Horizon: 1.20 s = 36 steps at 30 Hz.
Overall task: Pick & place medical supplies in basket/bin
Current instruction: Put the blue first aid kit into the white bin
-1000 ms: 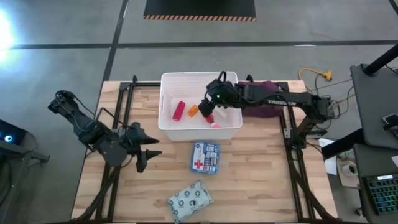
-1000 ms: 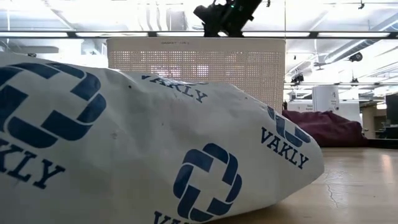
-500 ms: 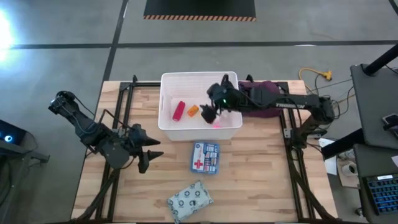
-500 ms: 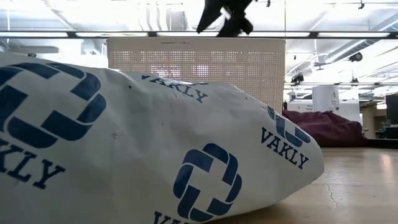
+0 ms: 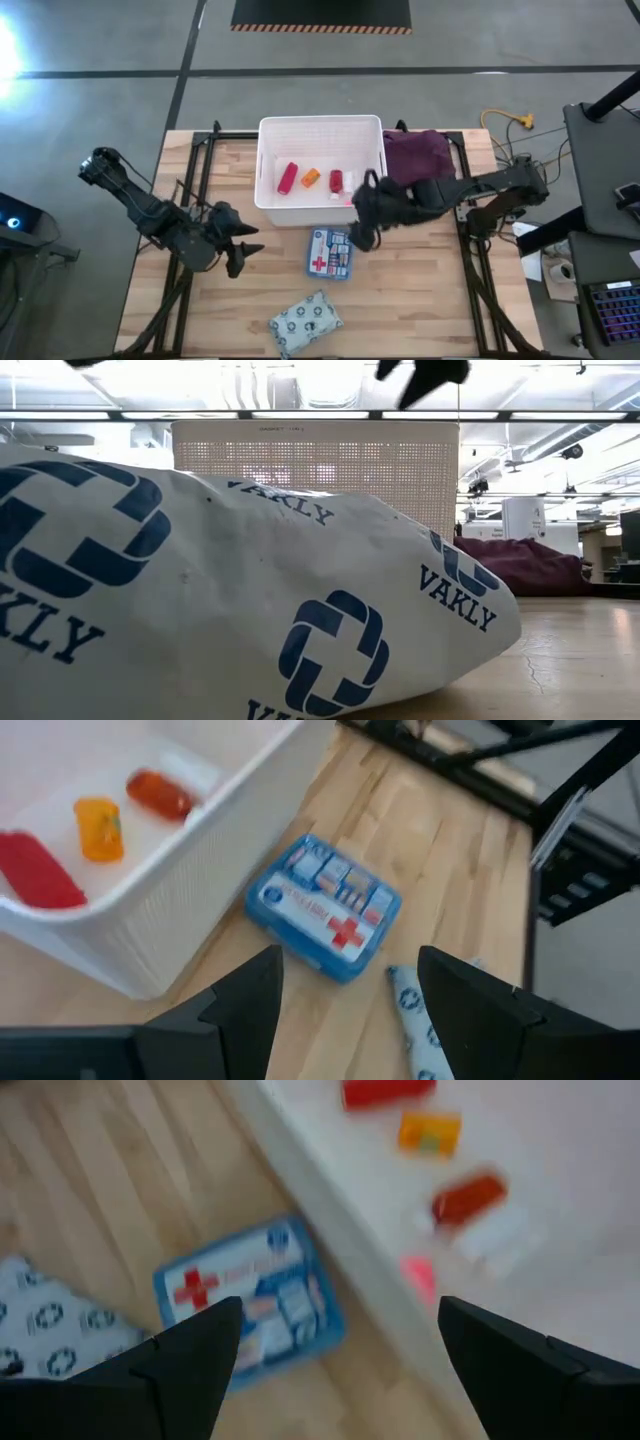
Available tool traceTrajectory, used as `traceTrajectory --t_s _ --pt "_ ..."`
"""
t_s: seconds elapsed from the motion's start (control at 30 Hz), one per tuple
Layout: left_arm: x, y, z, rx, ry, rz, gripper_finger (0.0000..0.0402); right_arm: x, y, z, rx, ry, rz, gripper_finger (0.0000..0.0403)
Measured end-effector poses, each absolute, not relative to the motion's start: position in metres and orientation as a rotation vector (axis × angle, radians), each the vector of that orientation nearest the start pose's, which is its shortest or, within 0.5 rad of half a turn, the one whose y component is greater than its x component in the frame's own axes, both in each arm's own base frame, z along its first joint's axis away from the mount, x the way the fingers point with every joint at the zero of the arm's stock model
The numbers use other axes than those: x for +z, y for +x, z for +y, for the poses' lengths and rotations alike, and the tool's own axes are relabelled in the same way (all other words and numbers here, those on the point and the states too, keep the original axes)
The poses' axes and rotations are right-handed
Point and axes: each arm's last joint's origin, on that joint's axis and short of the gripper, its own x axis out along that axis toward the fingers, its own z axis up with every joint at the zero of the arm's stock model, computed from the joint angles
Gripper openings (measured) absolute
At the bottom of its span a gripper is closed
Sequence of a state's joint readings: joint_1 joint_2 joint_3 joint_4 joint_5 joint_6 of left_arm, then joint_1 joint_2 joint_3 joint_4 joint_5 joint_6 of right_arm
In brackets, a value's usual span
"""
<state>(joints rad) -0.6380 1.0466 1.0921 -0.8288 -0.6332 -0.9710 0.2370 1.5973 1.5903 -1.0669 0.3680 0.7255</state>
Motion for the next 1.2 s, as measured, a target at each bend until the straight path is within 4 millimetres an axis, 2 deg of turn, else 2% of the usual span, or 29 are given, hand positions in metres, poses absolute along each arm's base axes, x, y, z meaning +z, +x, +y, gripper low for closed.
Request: traceTrajectory --t_s 0.07,0.17,0.33,0.53,0.7,0.83,0.93,1.03,1.2 --pt "0.328 0.17 -0.102 0.281 -0.485 0.58 0.0207 0.332 0.311 0.078 -0.496 0.384 0.946 0.0317" --pt "0.308 0.176 -0.1 0.294 -0.514 0.584 0.0177 0.317 0.312 0.095 -0.524 0.444 0.972 0.028" --pt "0.273 0.183 -0.093 0.33 -0.533 0.599 0.0096 0.292 0.316 0.114 -0.594 0.517 1.01 0.0185" --pt "0.243 0.187 -0.094 0.258 -0.611 0.583 0.0012 0.277 0.322 0.126 -0.641 0.572 1.017 0.0082" --pt "0.214 0.188 -0.091 0.238 -0.704 0.509 0.0004 0.259 0.331 0.13 -0.691 0.609 1.049 0.0022" --pt "0.194 0.184 -0.087 0.244 -0.795 0.469 0.0004 0.237 0.342 0.136 -0.703 0.627 1.085 0.0009" --pt "0.184 0.181 -0.086 0.238 -0.86 0.438 0.0003 0.228 0.355 0.141 -0.658 0.674 1.044 0.0009" --pt "0.178 0.179 -0.085 0.231 -0.929 0.407 0.0003 0.216 0.365 0.146 -0.627 0.683 1.025 0.0008" --pt "0.175 0.178 -0.084 0.231 -0.964 0.395 0.0003 0.194 0.371 0.148 -0.667 0.674 1.06 0.0009"
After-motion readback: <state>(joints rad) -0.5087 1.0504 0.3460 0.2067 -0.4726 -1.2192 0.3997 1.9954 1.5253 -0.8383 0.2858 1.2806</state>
